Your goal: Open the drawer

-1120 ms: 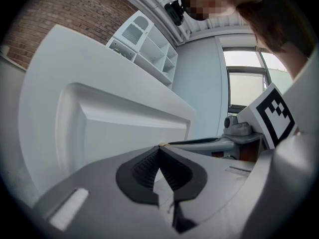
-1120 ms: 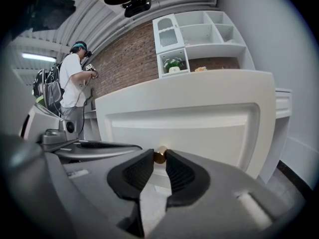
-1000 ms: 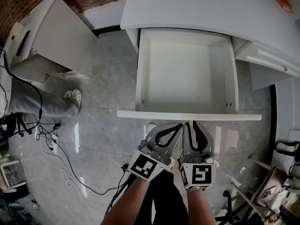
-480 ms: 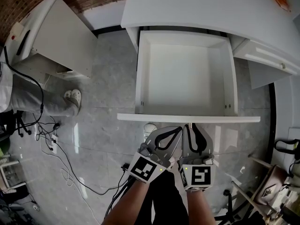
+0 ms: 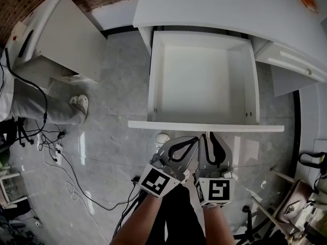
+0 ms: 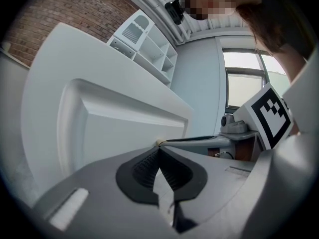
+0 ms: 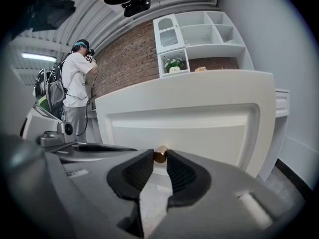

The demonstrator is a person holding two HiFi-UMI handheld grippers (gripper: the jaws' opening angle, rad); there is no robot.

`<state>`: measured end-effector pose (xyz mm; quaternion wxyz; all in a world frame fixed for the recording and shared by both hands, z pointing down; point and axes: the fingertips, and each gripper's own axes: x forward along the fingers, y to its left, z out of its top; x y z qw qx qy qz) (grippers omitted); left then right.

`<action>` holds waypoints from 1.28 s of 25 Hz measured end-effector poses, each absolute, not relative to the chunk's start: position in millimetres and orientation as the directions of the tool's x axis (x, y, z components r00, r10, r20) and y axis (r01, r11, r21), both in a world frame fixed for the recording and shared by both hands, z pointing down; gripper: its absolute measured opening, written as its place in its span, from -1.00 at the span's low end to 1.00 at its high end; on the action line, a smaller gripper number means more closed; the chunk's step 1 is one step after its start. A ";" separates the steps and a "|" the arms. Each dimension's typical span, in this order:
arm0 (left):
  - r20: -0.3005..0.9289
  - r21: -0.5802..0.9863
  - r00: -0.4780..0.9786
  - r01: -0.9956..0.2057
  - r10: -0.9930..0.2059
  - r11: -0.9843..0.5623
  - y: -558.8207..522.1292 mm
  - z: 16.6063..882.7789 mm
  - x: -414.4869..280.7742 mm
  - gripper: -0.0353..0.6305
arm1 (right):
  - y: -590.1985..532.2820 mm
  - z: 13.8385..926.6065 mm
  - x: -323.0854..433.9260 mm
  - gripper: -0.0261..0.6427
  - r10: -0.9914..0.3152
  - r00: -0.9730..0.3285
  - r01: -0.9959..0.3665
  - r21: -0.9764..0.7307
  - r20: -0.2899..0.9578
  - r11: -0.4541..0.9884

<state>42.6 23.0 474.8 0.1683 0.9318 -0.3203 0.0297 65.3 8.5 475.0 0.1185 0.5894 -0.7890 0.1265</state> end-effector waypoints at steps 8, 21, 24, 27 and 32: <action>0.146 0.291 0.805 -0.591 -0.576 -0.752 24.1 467.6 50.0 -0.89 | 23.1 472.0 72.5 -0.69 -0.897 -0.295 -0.955 -0.091 0.330 0.281; 0.091 0.290 0.744 -0.656 -0.662 -0.697 13.7 413.8 31.2 -0.90 | 21.1 408.6 85.2 -0.91 -0.925 -0.301 -0.953 -0.054 0.232 0.297; 0.110 0.243 0.731 -0.677 -0.674 -0.695 13.6 397.6 24.3 -0.90 | 24.0 390.2 84.6 -0.91 -0.923 -0.320 -0.947 -0.041 0.213 0.318; 0.116 0.193 0.722 -0.690 -0.682 -0.698 9.0 380.1 20.2 -0.89 | 22.5 371.4 84.6 -0.91 -0.924 -0.333 -0.942 -0.020 0.186 0.335; 0.050 0.217 0.700 -0.704 -0.713 -0.676 7.9 343.3 6.6 -0.90 | 30.2 339.3 86.4 -0.91 -0.931 -0.326 -0.943 0.008 0.163 0.331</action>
